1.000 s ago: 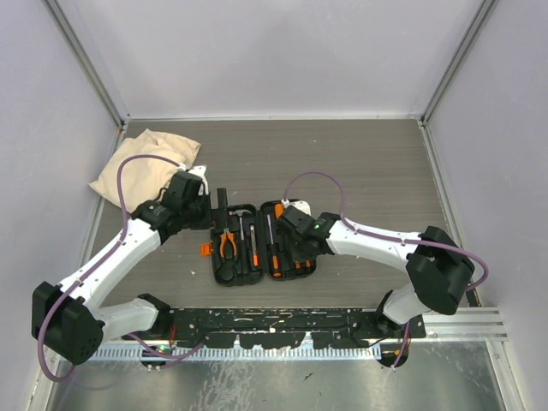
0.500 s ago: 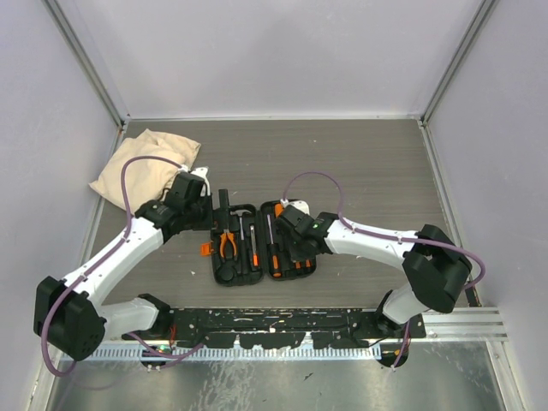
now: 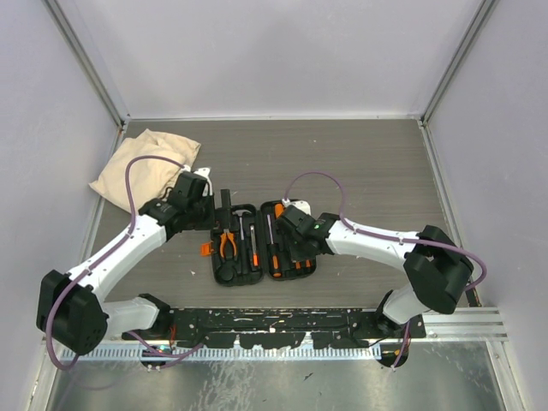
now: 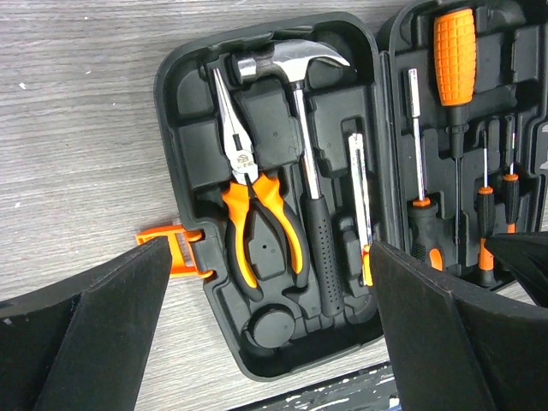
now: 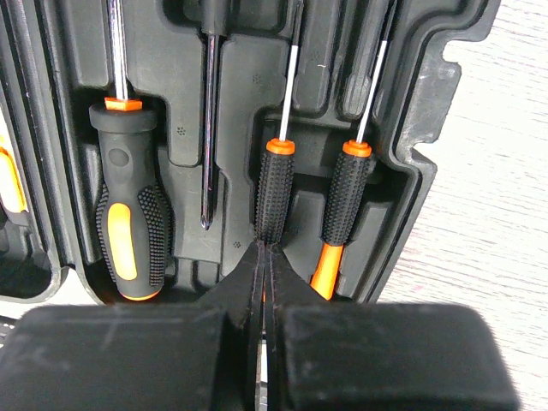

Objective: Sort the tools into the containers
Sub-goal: Place the screwdriver in the storage box.

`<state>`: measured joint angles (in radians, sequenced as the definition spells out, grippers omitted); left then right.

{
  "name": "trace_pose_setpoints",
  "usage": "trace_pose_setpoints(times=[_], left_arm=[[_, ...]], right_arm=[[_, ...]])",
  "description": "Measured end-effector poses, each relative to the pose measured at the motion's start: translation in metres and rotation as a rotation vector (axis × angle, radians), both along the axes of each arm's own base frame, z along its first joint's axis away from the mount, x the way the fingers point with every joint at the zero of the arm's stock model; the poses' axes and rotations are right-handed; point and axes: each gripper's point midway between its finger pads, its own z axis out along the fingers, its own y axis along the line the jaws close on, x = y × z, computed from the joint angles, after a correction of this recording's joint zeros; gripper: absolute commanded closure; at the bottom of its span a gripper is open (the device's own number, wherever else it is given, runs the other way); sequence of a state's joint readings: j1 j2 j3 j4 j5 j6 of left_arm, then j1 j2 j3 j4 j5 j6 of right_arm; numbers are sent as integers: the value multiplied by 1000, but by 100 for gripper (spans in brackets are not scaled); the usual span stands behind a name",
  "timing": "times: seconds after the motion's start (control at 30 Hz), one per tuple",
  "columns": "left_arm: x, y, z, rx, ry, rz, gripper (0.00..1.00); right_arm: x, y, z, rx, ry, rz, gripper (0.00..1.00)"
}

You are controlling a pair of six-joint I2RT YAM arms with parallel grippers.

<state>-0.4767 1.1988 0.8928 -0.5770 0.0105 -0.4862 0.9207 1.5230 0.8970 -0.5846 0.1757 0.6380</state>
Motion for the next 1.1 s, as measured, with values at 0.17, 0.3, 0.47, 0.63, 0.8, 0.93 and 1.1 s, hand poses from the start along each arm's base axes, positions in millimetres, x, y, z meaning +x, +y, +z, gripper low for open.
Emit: trace_pose_setpoints(times=[0.17,0.3,0.47,0.63,0.8,0.93,1.1], left_arm=[[0,-1,-3,1,13,-3,1],[0,-1,-4,2,14,-3,1],[1,-1,-9,10,29,-3,1],[1,-1,-10,12,32,-3,1],[1,-1,-10,13,32,-4,1],[1,-1,-10,13,32,-4,0],[1,-1,-5,4,15,-3,2]], right_arm=[[-3,-2,-5,-11,11,1,99],[-4,-3,-7,-20,13,5,99],[-5,-2,-12,-37,10,13,99],[-5,0,-12,-34,6,18,99],[-5,2,-11,-33,-1,24,99],[-3,9,0,-13,-19,32,88],[-6,9,14,-43,-32,69,75]])
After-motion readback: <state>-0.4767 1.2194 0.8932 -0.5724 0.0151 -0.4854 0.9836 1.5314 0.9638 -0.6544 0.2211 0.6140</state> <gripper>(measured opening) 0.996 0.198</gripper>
